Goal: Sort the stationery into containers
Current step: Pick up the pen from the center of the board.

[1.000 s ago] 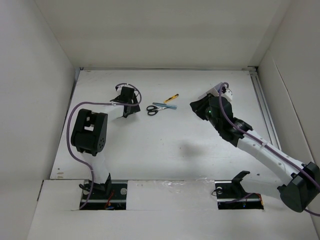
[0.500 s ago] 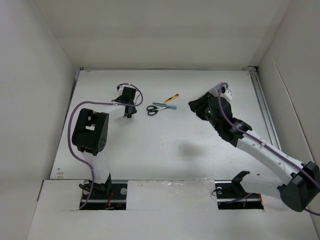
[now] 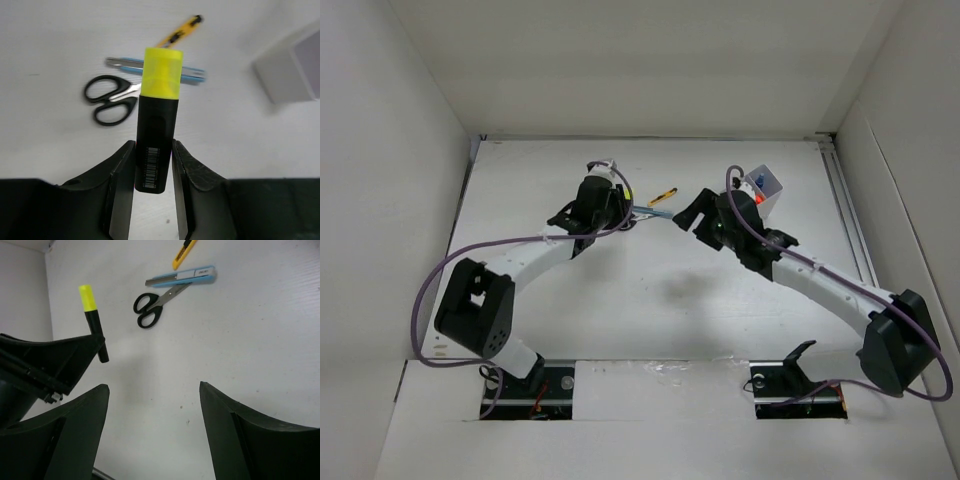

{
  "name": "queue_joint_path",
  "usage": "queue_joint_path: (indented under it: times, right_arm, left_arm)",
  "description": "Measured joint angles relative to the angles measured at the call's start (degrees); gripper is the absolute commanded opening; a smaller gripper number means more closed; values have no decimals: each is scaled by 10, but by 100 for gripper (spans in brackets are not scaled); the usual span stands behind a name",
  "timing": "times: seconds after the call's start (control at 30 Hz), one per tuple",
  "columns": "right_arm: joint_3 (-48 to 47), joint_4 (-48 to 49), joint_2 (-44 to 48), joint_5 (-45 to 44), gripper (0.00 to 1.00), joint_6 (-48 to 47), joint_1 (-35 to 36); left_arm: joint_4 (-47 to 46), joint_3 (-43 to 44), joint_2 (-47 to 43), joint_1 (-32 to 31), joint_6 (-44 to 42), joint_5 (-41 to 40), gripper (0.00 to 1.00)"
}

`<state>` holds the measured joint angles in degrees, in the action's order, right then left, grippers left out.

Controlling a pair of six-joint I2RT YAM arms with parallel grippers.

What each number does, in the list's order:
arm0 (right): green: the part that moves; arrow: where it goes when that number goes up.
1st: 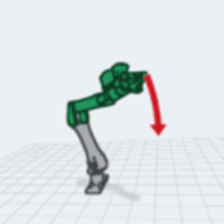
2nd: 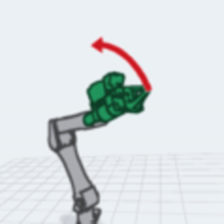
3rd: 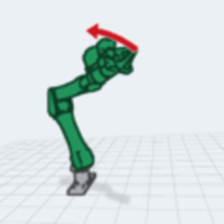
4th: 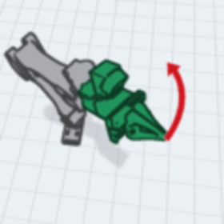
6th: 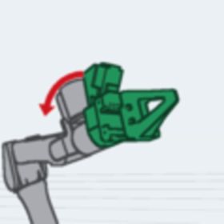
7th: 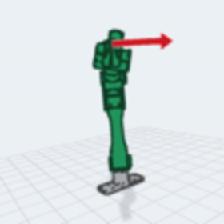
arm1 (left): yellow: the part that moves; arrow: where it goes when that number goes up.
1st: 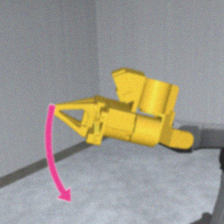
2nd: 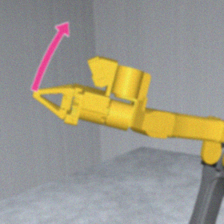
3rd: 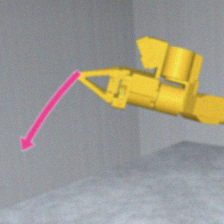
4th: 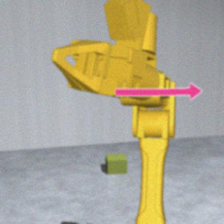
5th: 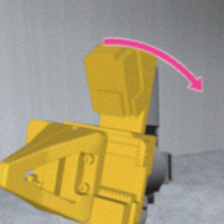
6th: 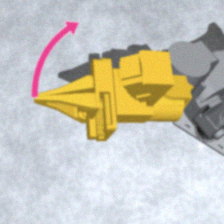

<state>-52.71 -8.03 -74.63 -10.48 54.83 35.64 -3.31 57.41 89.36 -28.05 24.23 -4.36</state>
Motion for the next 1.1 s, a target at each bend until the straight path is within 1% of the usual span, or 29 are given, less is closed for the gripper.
queue_joint_path:
  times: [0.1, 0.2, 0.33, 0.37, 0.6, 0.67, 0.73, 0.87, 0.93, 0.97, 1.0, 1.07, 1.1]
  right_arm:
    - [0, 10, -2, 34, 80, 0, -9]
    - [-5, 26, -8, 72, 81, -1, -28]
    - [-20, 37, -31, 97, 82, 0, -42]
    - [-22, 41, -38, 102, 84, 1, -43]
    - [-54, 59, -115, 147, 85, 9, -45]
    - [-58, 61, -133, 157, 82, 12, -45]
    - [-59, 65, -147, 168, 78, 15, -45]
    - [-60, 71, -164, 184, 54, 19, -45]
    - [-64, 73, -170, 188, 48, 21, -45]
    - [-66, 74, -172, 189, 40, 21, -45]
    - [-68, 75, -173, 190, 36, 21, -45]
    - [-70, 81, -176, 191, 24, 23, -45]
    - [-73, 85, -178, 192, 9, 26, -45]
  left_arm:
    - [-58, -30, -37, -12, 3, 70, 19]
    - [-105, -66, -45, -7, 9, 141, 20]
    - [-129, -96, -44, -3, 12, 206, 20]
    - [-135, -100, -43, -3, 12, 219, 20]
    - [-189, -109, -42, -4, 11, 302, 21]
    - [-204, -109, -38, -6, 11, 317, 21]
    - [-213, -109, -30, -9, 9, 330, 21]
    - [-215, -109, -17, -15, 5, 348, 23]
    - [-216, -109, -15, -17, 3, 355, 24]
    - [-216, -109, -14, -18, 3, 358, 25]
    - [-216, -109, -14, -19, 3, 360, 25]
    - [-218, -109, -14, -22, 2, 363, 29]
    - [-217, -109, -14, -22, 1, 364, 31]
